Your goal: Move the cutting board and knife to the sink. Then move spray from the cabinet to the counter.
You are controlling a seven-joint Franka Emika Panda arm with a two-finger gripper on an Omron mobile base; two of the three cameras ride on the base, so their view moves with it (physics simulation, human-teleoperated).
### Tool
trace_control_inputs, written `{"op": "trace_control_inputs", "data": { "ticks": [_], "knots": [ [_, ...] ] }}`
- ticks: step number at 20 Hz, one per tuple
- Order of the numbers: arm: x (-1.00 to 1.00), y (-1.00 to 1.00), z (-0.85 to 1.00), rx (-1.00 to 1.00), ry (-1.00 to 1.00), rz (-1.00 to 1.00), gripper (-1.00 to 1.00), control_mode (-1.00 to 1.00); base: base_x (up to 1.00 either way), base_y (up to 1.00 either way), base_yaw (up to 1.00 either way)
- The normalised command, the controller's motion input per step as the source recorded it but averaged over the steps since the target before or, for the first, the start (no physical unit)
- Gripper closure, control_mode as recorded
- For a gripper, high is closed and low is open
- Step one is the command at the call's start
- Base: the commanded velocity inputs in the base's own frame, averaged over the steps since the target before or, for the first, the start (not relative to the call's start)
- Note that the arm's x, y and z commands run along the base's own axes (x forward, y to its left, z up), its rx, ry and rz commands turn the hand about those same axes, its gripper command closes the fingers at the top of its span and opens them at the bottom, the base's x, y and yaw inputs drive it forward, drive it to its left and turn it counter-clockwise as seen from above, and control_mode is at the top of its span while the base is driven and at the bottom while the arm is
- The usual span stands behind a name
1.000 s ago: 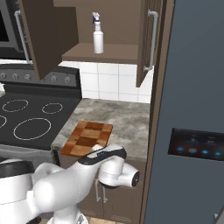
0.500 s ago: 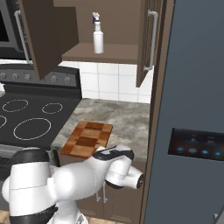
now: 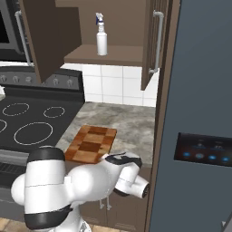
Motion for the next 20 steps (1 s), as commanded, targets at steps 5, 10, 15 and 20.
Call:
{"op": "trace_control_inputs", "data": {
  "ticks": [5,10,15,20],
  "knots": [
    [0.12,0.00,-0.09,0.00,0.00,0.00,-1.00,-1.00,0.00,0.00,0.00],
    [0.23,0.02,-0.11,0.00,0.00,0.00,-1.00,-1.00,0.00,0.00,0.00],
    [0.21,0.08,-0.08,0.00,0.00,0.00,-1.00,-1.00,0.00,0.00,0.00],
    [0.13,0.02,-0.06,0.01,0.00,0.00,-1.00,-1.00,0.00,0.00,0.00]
  ]
}}
